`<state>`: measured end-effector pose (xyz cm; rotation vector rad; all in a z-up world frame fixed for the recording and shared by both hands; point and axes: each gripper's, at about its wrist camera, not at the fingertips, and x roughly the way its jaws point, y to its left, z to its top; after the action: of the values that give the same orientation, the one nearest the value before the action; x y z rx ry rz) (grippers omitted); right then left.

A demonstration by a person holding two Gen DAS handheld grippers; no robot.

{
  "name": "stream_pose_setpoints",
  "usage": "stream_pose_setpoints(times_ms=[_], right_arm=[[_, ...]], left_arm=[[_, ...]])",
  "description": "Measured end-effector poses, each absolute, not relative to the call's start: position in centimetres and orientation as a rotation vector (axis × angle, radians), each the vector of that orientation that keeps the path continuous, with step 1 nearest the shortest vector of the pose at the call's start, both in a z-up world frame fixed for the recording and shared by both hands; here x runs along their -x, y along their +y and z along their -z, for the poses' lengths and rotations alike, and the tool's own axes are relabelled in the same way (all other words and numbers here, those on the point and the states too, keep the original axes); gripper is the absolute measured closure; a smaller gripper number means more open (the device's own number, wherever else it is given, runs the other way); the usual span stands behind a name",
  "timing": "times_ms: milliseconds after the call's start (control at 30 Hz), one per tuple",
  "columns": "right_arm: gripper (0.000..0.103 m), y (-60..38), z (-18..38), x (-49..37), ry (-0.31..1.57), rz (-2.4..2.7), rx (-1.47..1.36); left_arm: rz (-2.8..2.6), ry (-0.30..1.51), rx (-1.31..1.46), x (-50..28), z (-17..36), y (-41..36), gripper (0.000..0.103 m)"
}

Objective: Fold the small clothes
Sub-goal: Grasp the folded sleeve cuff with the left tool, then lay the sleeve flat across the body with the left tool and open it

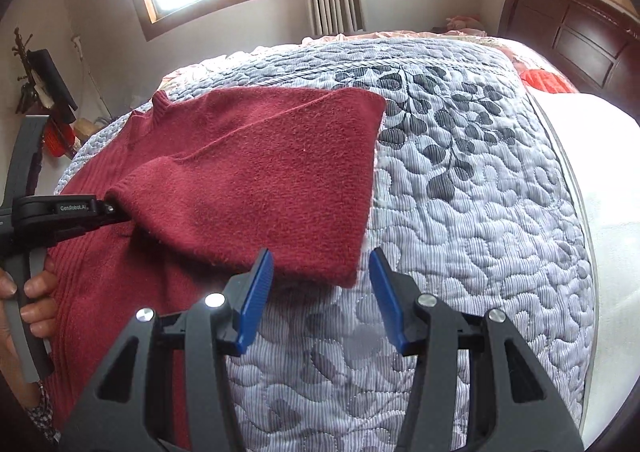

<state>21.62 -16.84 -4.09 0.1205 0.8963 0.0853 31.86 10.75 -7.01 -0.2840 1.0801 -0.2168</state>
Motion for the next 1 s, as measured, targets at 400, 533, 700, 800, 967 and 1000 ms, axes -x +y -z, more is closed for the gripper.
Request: stream_pose_setpoints(times_ms=[400, 533, 700, 800, 967, 1000], right_arm=[[0.053, -15.6, 4.1, -22.2, 0.901, -0.111, -0.124], [0.053, -14.9, 4.3, -22.9, 0.912, -0.146, -0.155], [0.046, -13.7, 5.0, -25.0, 0.947, -0.213, -0.224], [0.044, -13.3, 5.7, -27.1, 0.990, -0.275, -0.322], [0.042, -12.5, 6.3, -29.5, 1.022, -0.323, -0.394], [0.042, -12.2, 6.4, -29.8, 1.022, -0.332, -0.398]], left_arm=[[0.064, 0.908, 0.303, -30.8, 3.5, 21.1, 0.094], [0.001, 0.889, 0.300, -30.4, 3.8, 25.4, 0.094], [-0.062, 0.900, 0.261, -30.1, 5.3, 28.3, 0.093], [-0.086, 0.941, 0.263, -30.4, 7.1, 29.2, 0.092], [-0.175, 0.917, 0.298, -30.8, 7.6, 32.7, 0.092], [-0.180, 0.915, 0.291, -30.8, 7.4, 33.0, 0.090]])
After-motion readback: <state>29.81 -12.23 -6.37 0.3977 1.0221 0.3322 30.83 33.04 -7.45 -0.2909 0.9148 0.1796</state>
